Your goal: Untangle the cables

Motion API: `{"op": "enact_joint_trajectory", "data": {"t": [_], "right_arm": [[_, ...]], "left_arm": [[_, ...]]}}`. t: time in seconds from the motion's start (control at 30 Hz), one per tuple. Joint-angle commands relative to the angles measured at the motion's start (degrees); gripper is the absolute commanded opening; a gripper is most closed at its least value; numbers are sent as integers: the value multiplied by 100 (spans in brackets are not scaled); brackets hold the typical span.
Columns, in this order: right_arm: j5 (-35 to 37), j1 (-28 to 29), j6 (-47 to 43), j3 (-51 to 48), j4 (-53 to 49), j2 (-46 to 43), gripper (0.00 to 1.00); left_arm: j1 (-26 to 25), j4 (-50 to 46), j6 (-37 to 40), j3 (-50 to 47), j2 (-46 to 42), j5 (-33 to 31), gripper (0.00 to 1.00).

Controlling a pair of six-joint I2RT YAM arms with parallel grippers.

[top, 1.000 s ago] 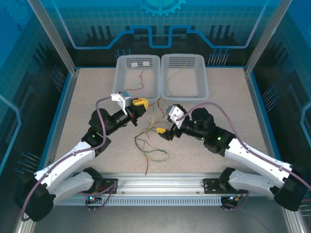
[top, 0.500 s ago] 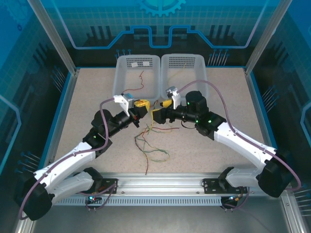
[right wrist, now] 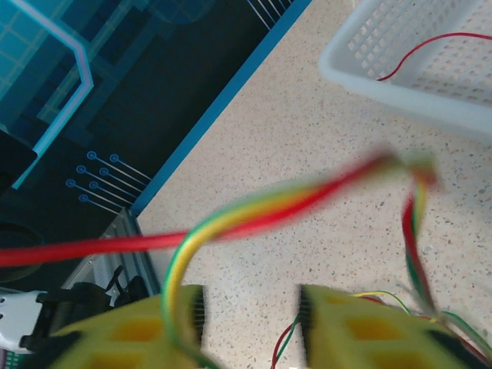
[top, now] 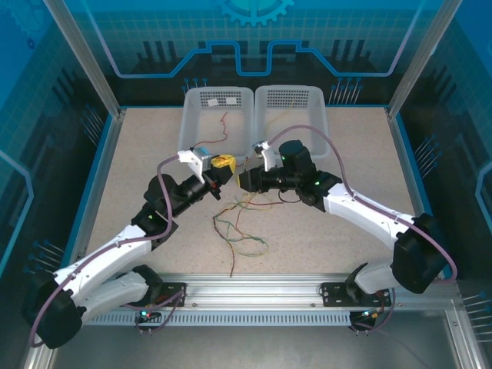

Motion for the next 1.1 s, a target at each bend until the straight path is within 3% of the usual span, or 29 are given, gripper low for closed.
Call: {"op": "enact_joint_trajectory", "data": {"t": [0.0,0.03,0.23,0.33,1.07], "right_arm": [[-199,-76,-20,175,0,68,5],[-216,-86,-39,171,1,65,0],[214,-110,-547,312,-512,-263,0],[411,-297,-718,374,-843,-425,0],[869,-2831,-389,-94,-1856,-1862,0]], "left_arm": [[-41,272,139,-52,-110,-271,0],[-43,300,142,-106,-141,-406,0],[-33,547,224,-594,-433,-1908,0],[10,606,360,-782,-602,-2320,0],[966,177,-144,-1224,-1323,-2473,0]]}}
